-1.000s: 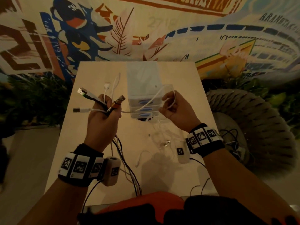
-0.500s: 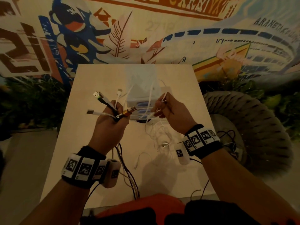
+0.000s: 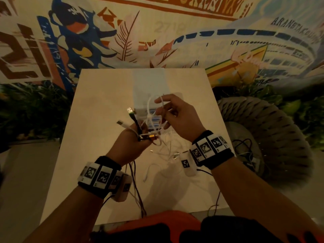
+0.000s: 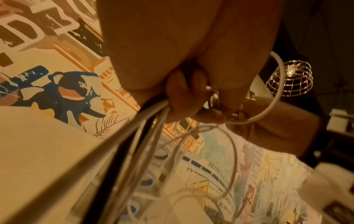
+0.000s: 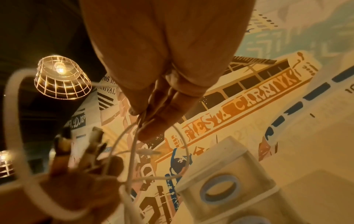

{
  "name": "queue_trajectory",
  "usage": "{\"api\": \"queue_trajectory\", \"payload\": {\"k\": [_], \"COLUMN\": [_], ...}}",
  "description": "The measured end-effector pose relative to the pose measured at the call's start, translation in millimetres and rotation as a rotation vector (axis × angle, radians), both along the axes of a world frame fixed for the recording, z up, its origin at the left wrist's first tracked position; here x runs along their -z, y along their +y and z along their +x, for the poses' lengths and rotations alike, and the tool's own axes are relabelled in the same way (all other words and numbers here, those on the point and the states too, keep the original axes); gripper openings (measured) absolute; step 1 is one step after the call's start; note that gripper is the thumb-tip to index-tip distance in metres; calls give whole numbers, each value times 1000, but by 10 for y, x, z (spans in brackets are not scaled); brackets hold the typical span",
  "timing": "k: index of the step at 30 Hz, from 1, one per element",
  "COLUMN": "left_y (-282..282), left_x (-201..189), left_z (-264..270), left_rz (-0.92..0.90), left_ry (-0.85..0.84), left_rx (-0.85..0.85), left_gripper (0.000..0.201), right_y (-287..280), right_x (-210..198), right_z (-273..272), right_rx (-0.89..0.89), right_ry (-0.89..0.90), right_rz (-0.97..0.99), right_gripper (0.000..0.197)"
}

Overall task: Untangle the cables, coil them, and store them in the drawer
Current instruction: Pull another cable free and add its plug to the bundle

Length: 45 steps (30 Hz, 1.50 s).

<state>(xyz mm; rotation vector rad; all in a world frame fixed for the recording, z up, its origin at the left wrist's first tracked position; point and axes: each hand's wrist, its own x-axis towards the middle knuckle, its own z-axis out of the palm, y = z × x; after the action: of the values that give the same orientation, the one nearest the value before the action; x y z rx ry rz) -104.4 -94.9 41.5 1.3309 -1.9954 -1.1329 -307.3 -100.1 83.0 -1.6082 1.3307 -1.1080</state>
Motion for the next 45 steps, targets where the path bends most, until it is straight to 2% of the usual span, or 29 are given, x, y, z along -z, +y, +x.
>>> {"api": "queue_trajectory", "payload": {"k": [2,4,6,9,11,13,16,18,19,21,24,26,28,31,35,38,40,42,45], "left_y": [17,12,2,-19,-32,-37,-25,-23,-17,7,4,4,15,52,87,94,73,66,60], "left_x": [94,188,269,305,288,274,302,357,363,338,304,266,255,264,348,340,318,266,222], "left_z": [-72,-95,-36,23,23,-7,-37,-34,-30,-27,-2,-32,-79,-108,-32,2,42,73,122], "left_rz": [22,42,83,232,244,207,156,145,143,135,152,178,181,129,88,62,113,141,177], "left_ry": [-38,-92,-109,106,230,206,-48,-194,-233,-216,-76,46,76,-38,-219,-255,-207,-96,77], "left_rx": [18,8,-4,-133,-216,-178,-67,-37,-31,-42,-135,-137,-90,-11,33,12,-51,-151,-297], "left_gripper": [22,4,12,18,18,13,5,28,31,29,32,25,17,29,29,35,28,20,17], "right_y": [29,70,91,106,126,140,144,132,121,89,81,115,158,193,148,96,83,103,178], "right_x": [21,56,113,210,250,251,177,126,107,99,132,145,137,86,-25,-46,15,91,210], "right_z": [64,100,83,9,-5,20,57,42,21,-41,-66,-4,81,160,73,-58,-160,-286,-563], "right_rx": [-22,-22,19,63,60,78,112,111,114,130,168,184,167,145,192,268,294,307,367], "right_ry": [-24,-24,40,167,188,114,-10,-31,-25,23,82,92,59,-49,-109,-100,-49,6,101], "right_rz": [5,4,-8,-3,10,41,66,36,21,7,12,21,18,-10,-87,-134,-129,-120,-151], "right_gripper": [17,15,10,9,12,13,12,10,9,8,10,14,15,9,9,7,5,15,20]}}
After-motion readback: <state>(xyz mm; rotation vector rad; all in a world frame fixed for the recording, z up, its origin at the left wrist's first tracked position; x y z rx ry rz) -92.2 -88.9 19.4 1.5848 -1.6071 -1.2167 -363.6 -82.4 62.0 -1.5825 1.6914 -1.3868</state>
